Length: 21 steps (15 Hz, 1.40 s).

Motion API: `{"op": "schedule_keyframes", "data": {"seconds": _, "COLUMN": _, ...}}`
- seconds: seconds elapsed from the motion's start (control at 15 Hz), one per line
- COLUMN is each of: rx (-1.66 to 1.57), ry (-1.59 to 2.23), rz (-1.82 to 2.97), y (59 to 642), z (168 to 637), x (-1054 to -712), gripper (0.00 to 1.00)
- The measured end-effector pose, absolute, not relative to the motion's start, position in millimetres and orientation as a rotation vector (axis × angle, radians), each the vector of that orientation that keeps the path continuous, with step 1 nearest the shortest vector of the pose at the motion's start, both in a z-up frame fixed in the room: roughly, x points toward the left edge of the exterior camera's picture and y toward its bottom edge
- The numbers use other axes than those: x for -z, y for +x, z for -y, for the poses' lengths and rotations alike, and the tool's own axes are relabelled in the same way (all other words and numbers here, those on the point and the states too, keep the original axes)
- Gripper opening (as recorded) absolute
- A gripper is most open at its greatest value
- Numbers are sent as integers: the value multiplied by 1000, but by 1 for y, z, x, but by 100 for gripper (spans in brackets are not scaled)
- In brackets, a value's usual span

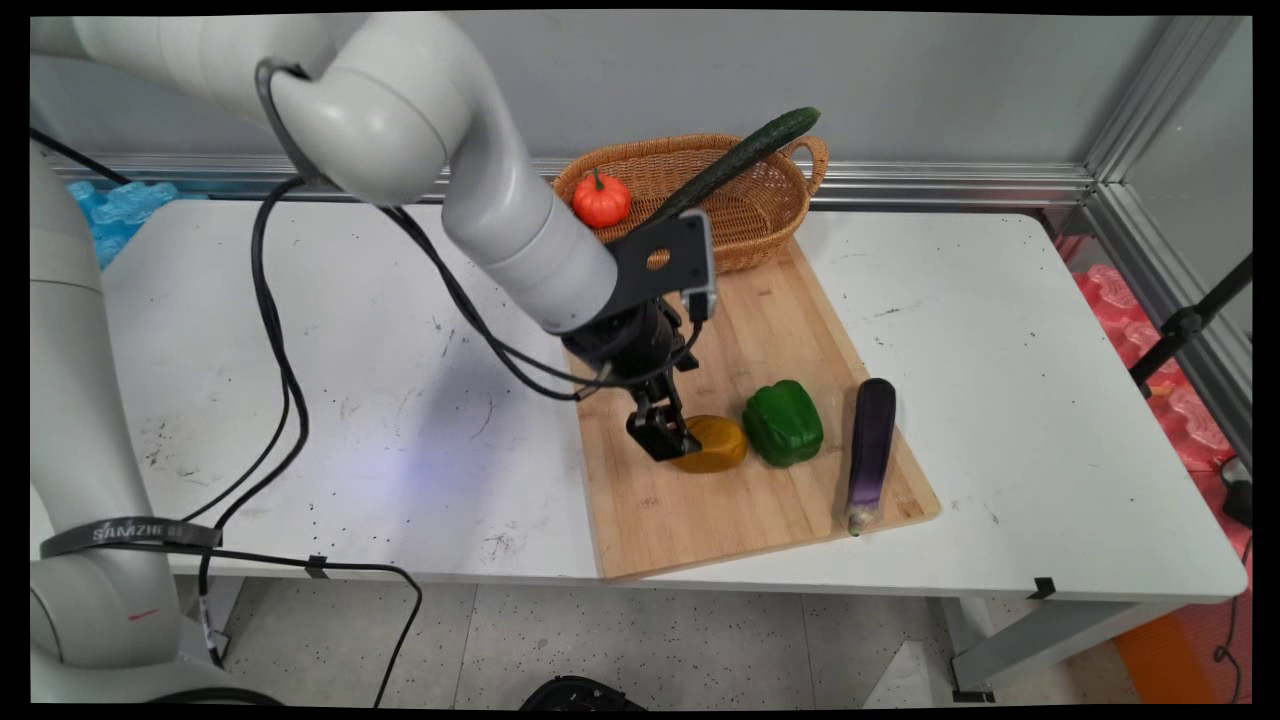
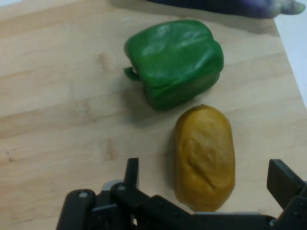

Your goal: Pick up the potato from the cutting board, then place the picked object in the vegetable basket

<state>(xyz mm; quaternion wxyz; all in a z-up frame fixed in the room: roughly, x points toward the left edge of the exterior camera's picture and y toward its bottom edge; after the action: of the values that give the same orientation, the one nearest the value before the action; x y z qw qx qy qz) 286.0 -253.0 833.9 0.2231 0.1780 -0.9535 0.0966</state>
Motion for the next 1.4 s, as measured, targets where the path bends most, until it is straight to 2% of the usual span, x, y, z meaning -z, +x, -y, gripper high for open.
{"op": "schedule_keyframes", "data": {"seconds": 0.87, "rx": -256, "ry": 528, "rz": 2604, "y": 275, "z": 256, "x": -786, "gripper": 100}}
{"op": "schedule_keyframes", "data": {"seconds": 0.93, "rx": -253, "ry": 535, "rz": 2603, "y": 275, "z": 256, "x": -784, "gripper": 0}}
{"op": "schedule_keyframes", "data": {"seconds": 1.4, "rx": -222, "ry": 545, "rz": 2609, "y": 276, "z": 258, "x": -786, "gripper": 0}}
